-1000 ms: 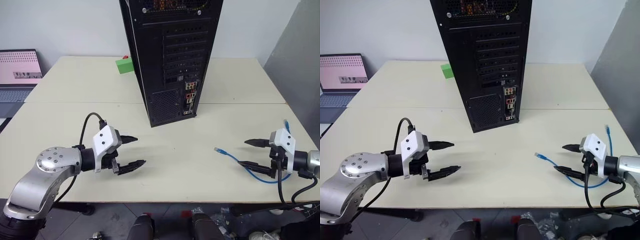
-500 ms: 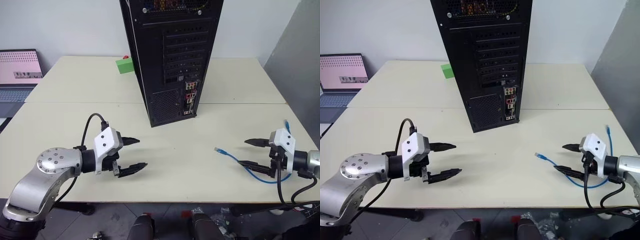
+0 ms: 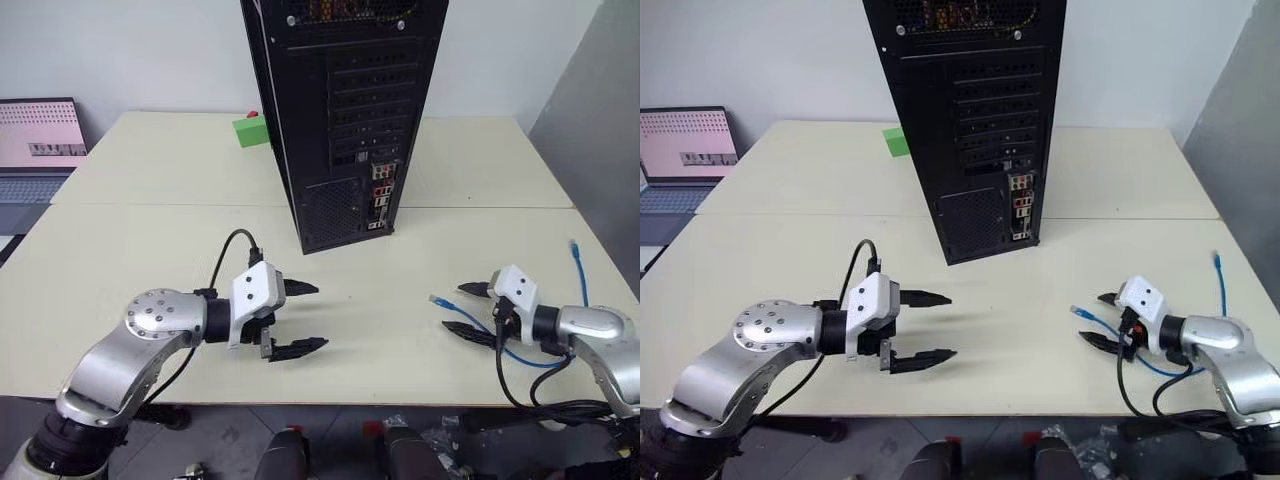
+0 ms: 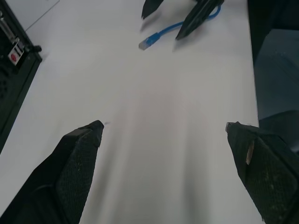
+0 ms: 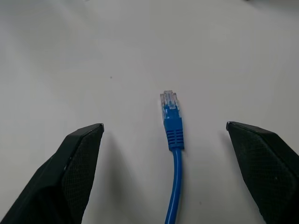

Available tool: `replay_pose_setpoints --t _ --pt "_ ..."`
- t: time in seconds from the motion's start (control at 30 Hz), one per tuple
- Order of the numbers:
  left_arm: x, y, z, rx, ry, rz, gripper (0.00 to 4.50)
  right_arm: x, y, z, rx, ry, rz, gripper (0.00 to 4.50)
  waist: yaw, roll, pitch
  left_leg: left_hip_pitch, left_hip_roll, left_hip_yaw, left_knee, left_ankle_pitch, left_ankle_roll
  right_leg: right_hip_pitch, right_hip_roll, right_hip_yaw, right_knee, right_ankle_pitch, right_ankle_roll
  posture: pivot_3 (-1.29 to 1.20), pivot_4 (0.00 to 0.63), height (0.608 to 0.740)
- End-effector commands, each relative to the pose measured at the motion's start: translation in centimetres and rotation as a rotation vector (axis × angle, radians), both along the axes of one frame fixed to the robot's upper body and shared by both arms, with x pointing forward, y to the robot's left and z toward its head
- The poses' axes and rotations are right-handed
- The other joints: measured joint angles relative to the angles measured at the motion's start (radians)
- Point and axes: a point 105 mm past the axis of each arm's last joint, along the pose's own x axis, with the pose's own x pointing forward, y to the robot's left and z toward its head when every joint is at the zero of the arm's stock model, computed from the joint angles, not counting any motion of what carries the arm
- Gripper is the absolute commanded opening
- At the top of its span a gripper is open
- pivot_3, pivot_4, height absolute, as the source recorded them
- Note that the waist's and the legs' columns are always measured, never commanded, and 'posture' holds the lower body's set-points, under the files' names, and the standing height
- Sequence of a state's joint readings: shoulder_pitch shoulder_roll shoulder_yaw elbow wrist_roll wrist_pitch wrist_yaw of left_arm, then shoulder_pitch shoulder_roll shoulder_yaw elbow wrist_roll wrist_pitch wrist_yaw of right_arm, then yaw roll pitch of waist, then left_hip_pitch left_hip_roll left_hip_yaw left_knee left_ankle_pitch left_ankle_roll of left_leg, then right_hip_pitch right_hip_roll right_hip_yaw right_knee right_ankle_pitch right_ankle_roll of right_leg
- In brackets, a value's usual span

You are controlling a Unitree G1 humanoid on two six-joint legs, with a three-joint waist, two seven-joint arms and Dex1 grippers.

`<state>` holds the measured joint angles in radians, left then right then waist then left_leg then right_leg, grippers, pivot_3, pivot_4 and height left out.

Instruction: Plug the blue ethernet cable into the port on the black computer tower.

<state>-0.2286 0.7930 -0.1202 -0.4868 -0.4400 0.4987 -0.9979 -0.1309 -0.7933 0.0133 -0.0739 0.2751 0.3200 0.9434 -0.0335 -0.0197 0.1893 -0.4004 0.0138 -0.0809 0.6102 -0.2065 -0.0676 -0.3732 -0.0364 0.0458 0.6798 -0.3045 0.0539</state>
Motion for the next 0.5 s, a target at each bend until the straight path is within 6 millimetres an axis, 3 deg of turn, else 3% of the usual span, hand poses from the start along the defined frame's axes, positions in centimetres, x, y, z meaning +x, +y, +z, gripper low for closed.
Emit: replay_pose_setpoints --t 0.03,0.2,0.23,0.43,0.47,0.5 --pt "-0.2 -1.0 0.2 0.005 -0.040 -0.070 4.50 0.5 -0.9 -0.2 -0.026 -0.021 -0.023 4.46 0.000 0.000 0.000 0.000 0.000 0.000 0.000 0.000 0.000 0.000 0.000 0.000 0.000 0.000 0.000 0.00 0.150 0.740" --pt "0.0 -1.6 -0.4 0.022 -0.055 -0.108 4.50 0.7 -2.2 -1.2 -0.038 0.006 -0.070 4.46 0.001 0.000 0.000 0.000 0.000 0.000 0.000 0.000 0.000 0.001 0.000 0.000 0.000 0.000 0.000 0.00 0.150 0.740" --pt "0.0 -1.6 -0.4 0.021 -0.055 -0.110 4.50 0.7 -2.2 -1.3 -0.039 0.006 -0.069 4.09 0.001 0.000 0.000 0.001 0.000 0.000 0.000 0.000 0.000 0.001 0.000 0.000 0.000 0.000 0.000 0.00 0.150 0.740" --pt "0.3 -1.7 -0.4 0.014 -0.060 -0.120 4.50 0.8 -2.0 -1.5 -0.014 0.021 -0.072 2.95 0.001 -0.001 -0.001 0.001 0.000 0.000 0.001 0.000 0.000 0.001 0.000 0.000 0.000 0.000 0.000 0.00 0.150 0.740" --pt "0.3 -1.7 -0.4 0.012 -0.060 -0.121 4.50 0.9 -1.9 -1.5 -0.011 0.022 -0.071 2.55 0.001 -0.001 -0.001 0.001 0.000 0.000 0.001 0.000 0.000 0.001 0.000 0.000 0.000 0.000 0.000 0.00 0.150 0.740" --pt "0.3 -1.7 -0.4 0.012 -0.060 -0.122 4.50 0.9 -1.9 -1.5 -0.010 0.024 -0.071 2.50 0.001 -0.001 -0.001 0.001 0.000 0.000 0.001 0.000 0.000 0.001 0.000 0.000 0.000 0.000 0.000 0.00 0.150 0.740"
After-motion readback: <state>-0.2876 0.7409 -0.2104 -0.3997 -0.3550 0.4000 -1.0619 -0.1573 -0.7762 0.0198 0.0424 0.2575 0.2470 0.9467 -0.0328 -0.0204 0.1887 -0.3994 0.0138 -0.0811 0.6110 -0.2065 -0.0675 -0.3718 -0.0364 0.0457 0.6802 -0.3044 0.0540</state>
